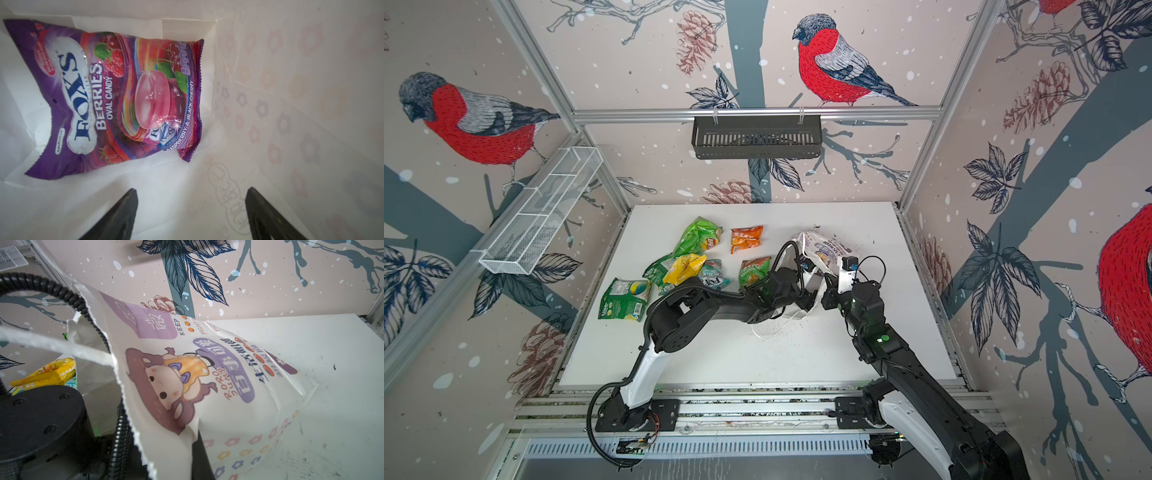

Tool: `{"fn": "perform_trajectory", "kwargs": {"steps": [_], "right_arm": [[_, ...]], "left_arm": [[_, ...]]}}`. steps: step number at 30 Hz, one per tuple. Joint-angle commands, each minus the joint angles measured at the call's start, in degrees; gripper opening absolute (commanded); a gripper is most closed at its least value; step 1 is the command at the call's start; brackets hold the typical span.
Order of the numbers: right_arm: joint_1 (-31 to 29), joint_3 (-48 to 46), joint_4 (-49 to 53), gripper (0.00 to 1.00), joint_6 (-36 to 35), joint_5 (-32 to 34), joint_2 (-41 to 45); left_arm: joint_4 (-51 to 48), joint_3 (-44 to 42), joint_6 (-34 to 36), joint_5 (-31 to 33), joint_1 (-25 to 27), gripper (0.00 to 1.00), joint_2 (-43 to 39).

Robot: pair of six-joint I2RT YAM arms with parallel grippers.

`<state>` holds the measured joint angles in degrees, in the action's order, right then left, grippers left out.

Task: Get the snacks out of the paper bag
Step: 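Lower the left gripper into the bag toward the purple Fox's candy bag, then close the left gripper on the purple Fox's candy bag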

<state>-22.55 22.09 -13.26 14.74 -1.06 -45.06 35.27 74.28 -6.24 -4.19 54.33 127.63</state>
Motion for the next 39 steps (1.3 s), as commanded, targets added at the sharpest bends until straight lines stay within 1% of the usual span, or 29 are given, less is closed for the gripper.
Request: {"fn": "perform_trajectory", "kwargs": {"steps": [1, 2, 4, 6, 9, 12, 16, 18, 20, 26, 28, 31, 34, 35, 37, 39], "right_arm": [[-0.20, 1.41, -2.24, 0.00, -0.66, -0.47, 0.07], [-0.14, 1.62, -2.01, 0.00, -0.76, -0.23, -0.03], [-0.14, 1.57, -2.18, 0.00, -0.95, -0.12, -0.20], [-0.14, 1.63, -2.29, 0.00, -1.29, -0.73, -0.50], [-0.18, 1.82, -2.48, 0.00, -1.46, -2.51, -1.12], [-0.30, 1.83, -2.73, 0.00, -1.82, -3.16, -1.61], [-0.35, 1.26, -3.41, 0.00, -1.92, -3.73, -1.11], [-0.31, 0.71, -4.11, 0.00, -1.91, -4.95, -0.89], [-0.35, 0.50, -4.39, 0.00, -1.75, -5.51, -0.82], [-0.18, 0.46, -5.19, 0.00, -1.96, -6.34, -1.41], [0.09, 0.49, -5.50, 0.00, -2.03, -6.53, -1.95], [0.63, 0.58, -5.82, 0.00, -1.62, -6.58, -2.49], [1.21, 0.03, -6.94, 0.00, -1.50, -7.47, -2.32], [1.36, -0.09, -7.38, 0.00, -1.38, -7.84, -2.31], [1.65, -0.12, -7.65, 0.00, -1.30, -8.73, -2.48], [1.76, -0.10, -7.39, 0.00, -1.02, -9.42, -2.53]], "left_arm": [[-0.93, 0.04, 3.59, 2.31, 0.93, 0.82, -0.18], [-0.90, 0.03, 4.17, 2.95, 1.13, 0.82, -0.14], [-1.20, 0.66, 4.93, 3.31, 1.13, 0.76, 0.45], [-1.73, 1.55, 5.10, 3.65, 1.14, 0.75, 0.94], [-2.28, 3.24, 4.34, 3.58, 1.13, 0.81, 2.01], [-3.89, 6.78, 3.78, 3.46, 1.13, 0.87, 3.99], [-6.51, 12.22, 3.19, 5.51, 1.13, 0.91, 7.28], [-7.37, 14.08, 2.69, 6.38, 1.13, 0.93, 8.34], [-6.84, 14.91, 2.04, 7.12, 1.14, 0.97, 9.01], [-4.74, 17.23, 0.60, 7.69, 1.55, 0.97, 10.41], [-3.71, 17.40, 1.98, 5.49, 2.13, 0.97, 10.79], [-1.66, 15.99, 4.24, 5.76, 3.48, 0.97, 10.71], [1.40, 15.15, 4.75, 1.08, 3.68, 0.97, 11.38], [2.08, 15.13, 4.51, 0.71, 3.77, 0.97, 11.56], [2.27, 15.91, 3.99, 0.73, 3.94, 0.97, 12.17], [0.72, 18.58, 2.13, 2.15, 4.04, 0.97, 13.67]]}}
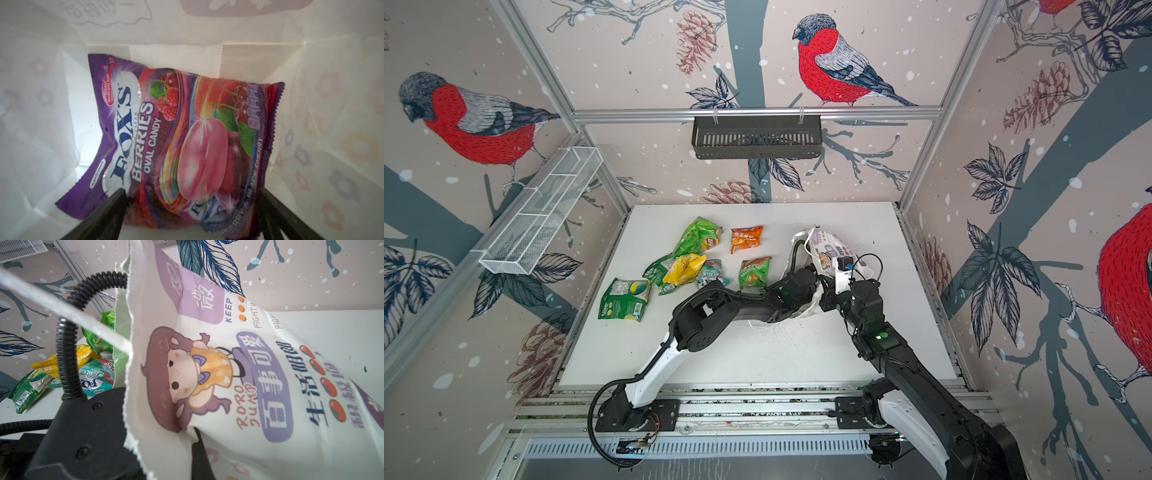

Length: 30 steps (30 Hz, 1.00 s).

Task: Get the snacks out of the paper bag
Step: 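Close the left gripper on the purple Fox's candy bag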

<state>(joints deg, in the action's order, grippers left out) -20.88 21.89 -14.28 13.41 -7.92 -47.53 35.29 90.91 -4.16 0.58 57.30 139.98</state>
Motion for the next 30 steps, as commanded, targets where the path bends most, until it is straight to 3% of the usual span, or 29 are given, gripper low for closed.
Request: {"fn": "perform_trajectory", "kwargs": {"steps": [1, 5, 8, 11, 15, 30], "right_arm": [[0.12, -0.15, -6.75, 0.00, 0.38, -2.87, -0.04], [0.30, -0.57, -7.09, 0.00, 0.93, -3.56, 0.29], [0.49, -1.05, -7.37, 0.00, 1.10, -3.75, 0.76], [1.07, -1.38, -7.21, 0.00, 1.45, -3.42, 1.42], [1.80, -2.01, -7.60, 0.00, 1.98, -3.77, 1.74], [3.56, -2.73, -7.25, 0.00, 3.27, -2.54, 2.35]], "left_arm": [[-1.26, 4.35, -0.48, -2.49, 1.13, 0.97, 2.44], [-9.19, 13.47, -1.75, 1.69, 1.70, 0.93, 7.15], [-12.24, 16.92, -2.60, 3.60, 1.77, 0.78, 8.73], [-10.70, 14.81, -2.31, 5.72, 1.76, 0.68, 7.56], [-7.43, 11.22, -1.73, 7.37, 1.68, 0.36, 5.55], [-3.80, 5.86, -1.58, 8.03, 1.68, 0.21, 1.60]]}}
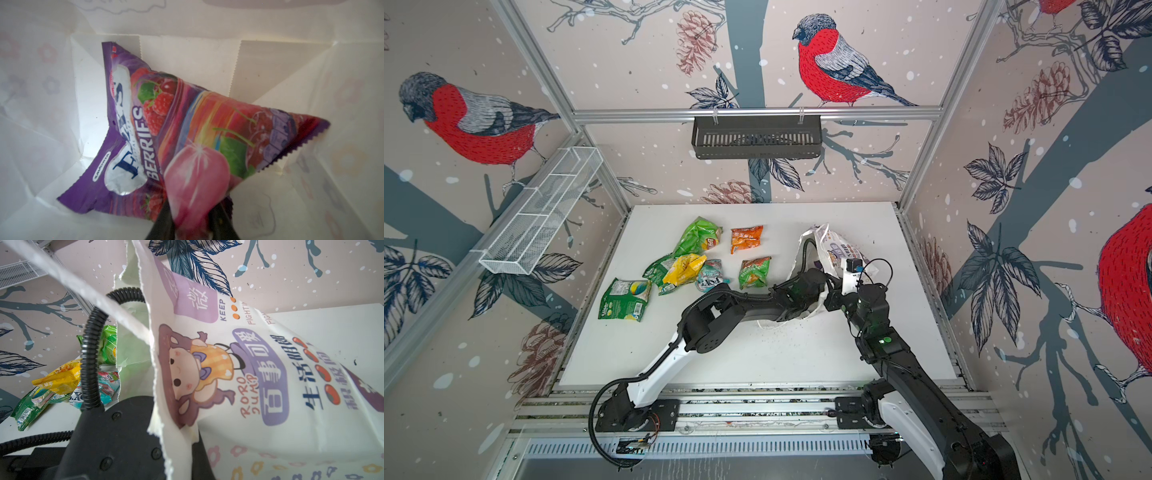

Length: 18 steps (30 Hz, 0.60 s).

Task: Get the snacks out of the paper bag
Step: 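Close the left gripper on the purple Fox's candy bag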

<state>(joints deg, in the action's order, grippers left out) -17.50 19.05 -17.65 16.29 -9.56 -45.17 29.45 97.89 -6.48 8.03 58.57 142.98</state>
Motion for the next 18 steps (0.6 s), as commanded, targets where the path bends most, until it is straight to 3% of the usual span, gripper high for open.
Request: {"fn": "perform_trajectory", "kwargs": {"steps": [1, 8, 18], "right_arm": [[0.32, 0.19, -3.94, 0.00, 0.51, -0.77, -0.01], [0.72, 0.46, -2.83, 0.00, 1.04, 0.39, 0.56], [0.94, 0.53, -2.10, 0.00, 1.15, 2.09, 0.26]], "left_arm": [[2.50, -1.80, 0.89, 0.81, 0.42, 0.20, -1.84], [3.99, -4.27, 0.68, 1.96, -0.10, 0.00, -3.31], [5.52, -8.15, -0.29, 1.71, -0.91, 0.00, -6.15]]}}
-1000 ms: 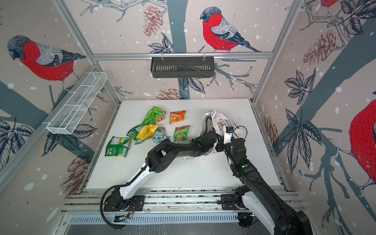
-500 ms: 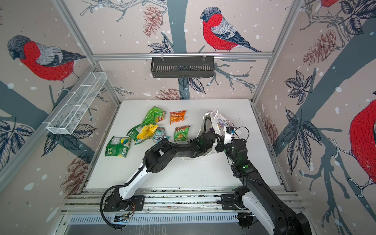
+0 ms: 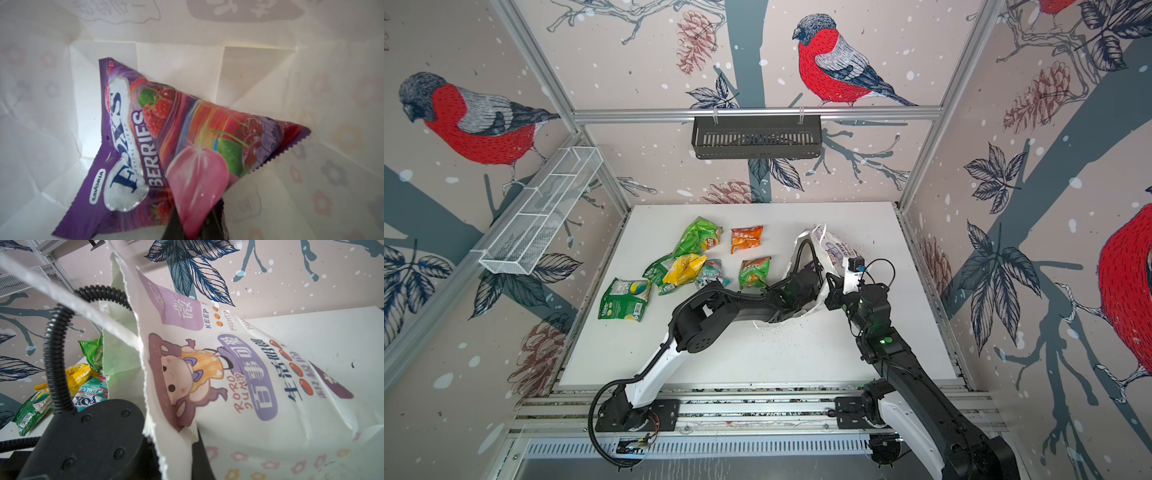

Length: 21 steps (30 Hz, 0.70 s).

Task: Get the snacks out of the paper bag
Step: 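Close the left gripper on the purple Fox's candy bag, then lift the Fox's bag out with left gripper while right gripper tilts bag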

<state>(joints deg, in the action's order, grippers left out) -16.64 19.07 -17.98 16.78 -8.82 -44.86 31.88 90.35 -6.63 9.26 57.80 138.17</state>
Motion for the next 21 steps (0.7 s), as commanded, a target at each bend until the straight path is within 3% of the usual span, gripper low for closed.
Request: {"fn": "perform_trajectory", "kwargs": {"steps": [1, 21], "right_arm": [[0.05, 0.53, -1.71, 0.00, 0.70, 1.50, -0.05], [0.43, -0.61, -1.27, 0.00, 1.60, 6.88, 0.13]], "left_arm": [[3.32, -1.08, -0.13, 0.35, -0.14, 0.00, -1.66], [6.12, -9.59, -1.45, -2.01, -0.14, 0.00, -9.89]]}}
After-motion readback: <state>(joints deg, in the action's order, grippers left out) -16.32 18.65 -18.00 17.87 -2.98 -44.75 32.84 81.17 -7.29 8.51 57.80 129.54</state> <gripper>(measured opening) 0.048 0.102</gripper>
